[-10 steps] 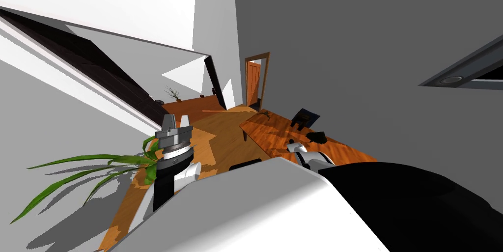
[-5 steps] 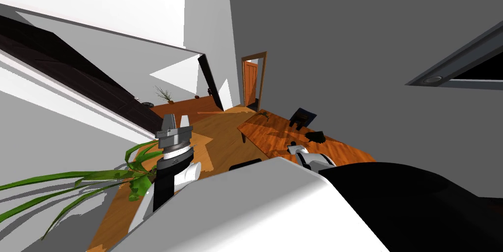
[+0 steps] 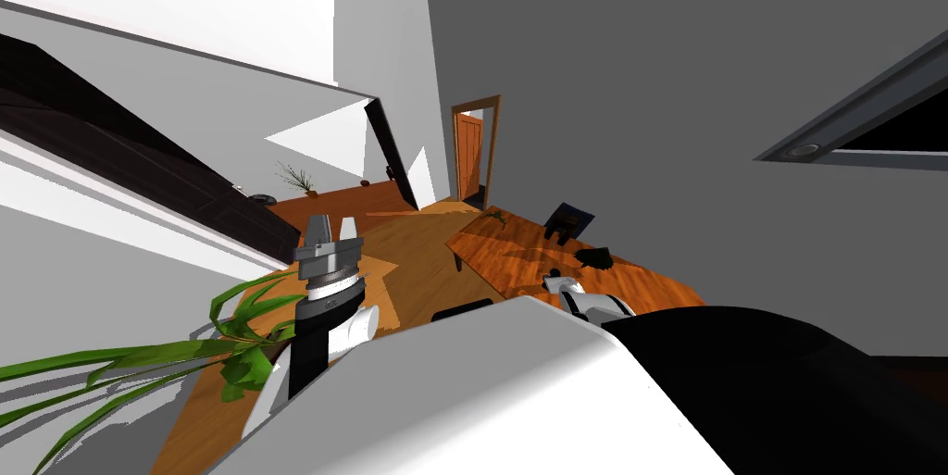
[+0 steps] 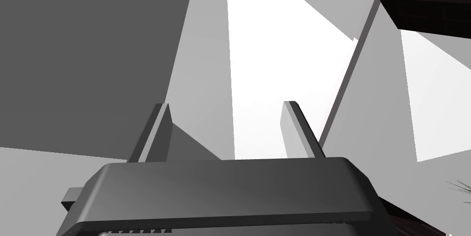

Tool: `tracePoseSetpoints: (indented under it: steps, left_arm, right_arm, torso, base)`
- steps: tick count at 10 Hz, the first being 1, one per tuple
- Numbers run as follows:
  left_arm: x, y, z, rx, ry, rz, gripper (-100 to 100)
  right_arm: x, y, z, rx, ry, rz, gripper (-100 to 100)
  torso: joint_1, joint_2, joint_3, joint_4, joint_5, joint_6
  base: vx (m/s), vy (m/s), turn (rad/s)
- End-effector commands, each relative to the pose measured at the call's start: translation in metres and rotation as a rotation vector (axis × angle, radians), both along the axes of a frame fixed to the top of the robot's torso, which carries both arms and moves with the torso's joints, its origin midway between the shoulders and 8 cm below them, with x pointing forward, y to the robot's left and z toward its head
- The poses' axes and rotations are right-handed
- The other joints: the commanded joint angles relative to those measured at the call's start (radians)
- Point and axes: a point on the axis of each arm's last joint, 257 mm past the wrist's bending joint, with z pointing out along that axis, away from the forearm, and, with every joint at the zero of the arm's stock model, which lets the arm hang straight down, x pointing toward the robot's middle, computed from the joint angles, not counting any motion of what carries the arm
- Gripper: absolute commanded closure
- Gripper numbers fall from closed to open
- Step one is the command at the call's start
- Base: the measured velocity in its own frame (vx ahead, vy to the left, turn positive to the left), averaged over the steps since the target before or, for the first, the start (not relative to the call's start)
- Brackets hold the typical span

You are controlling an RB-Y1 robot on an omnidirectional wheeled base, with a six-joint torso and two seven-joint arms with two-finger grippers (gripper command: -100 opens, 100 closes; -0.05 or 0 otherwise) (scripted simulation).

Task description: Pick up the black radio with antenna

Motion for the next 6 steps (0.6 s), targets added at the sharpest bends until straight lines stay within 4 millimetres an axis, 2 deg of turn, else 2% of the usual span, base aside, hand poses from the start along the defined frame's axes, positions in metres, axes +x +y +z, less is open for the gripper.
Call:
tracePoseSetpoints:
  steps: [1, 3, 4, 5, 6]
  left_arm:
    - [0.0000, 0.0000, 0.0000, 0.000, 0.000, 0.000, 0]
    - [0.0000, 0.0000, 0.0000, 0.000, 0.000, 0.000, 0]
    - [0.0000, 0.0000, 0.0000, 0.000, 0.000, 0.000, 0]
    - [0.0000, 0.0000, 0.0000, 0.000, 0.000, 0.000, 0]
    - [0.0000, 0.0000, 0.0001, 0.000, 0.000, 0.000, 0]
  right_arm:
    - [0.0000, 0.0000, 0.0000, 0.000, 0.000, 0.000, 100]
    - [-0.0005, -0.0001, -0.0001, 0.000, 0.001, 0.000, 100]
    - [-0.0006, -0.0002, -0.0001, 0.000, 0.001, 0.000, 0]
    - [0.0055, 0.0009, 0.0018, 0.004, 0.002, -0.017, 100]
    - [0.0055, 0.0009, 0.0018, 0.004, 0.002, -0.017, 100]
  torso:
    - [0.000, 0.000, 0.000, 0.000, 0.000, 0.000]
    - [-0.001, 0.000, 0.000, 0.000, 0.000, 0.000]
    - [-0.001, 0.001, 0.000, 0.000, 0.000, 0.000]
    - [-0.001, 0.001, 0.001, 0.000, 0.000, 0.000]
    - [-0.001, 0.004, 0.002, 0.001, 0.000, -0.002]
  base:
    - [0.000, 0.000, 0.000]
    - [0.000, 0.000, 0.000]
    - [0.000, 0.000, 0.000]
    - [-0.074, -0.014, 0.148]
    - [-0.097, -0.018, 0.127]
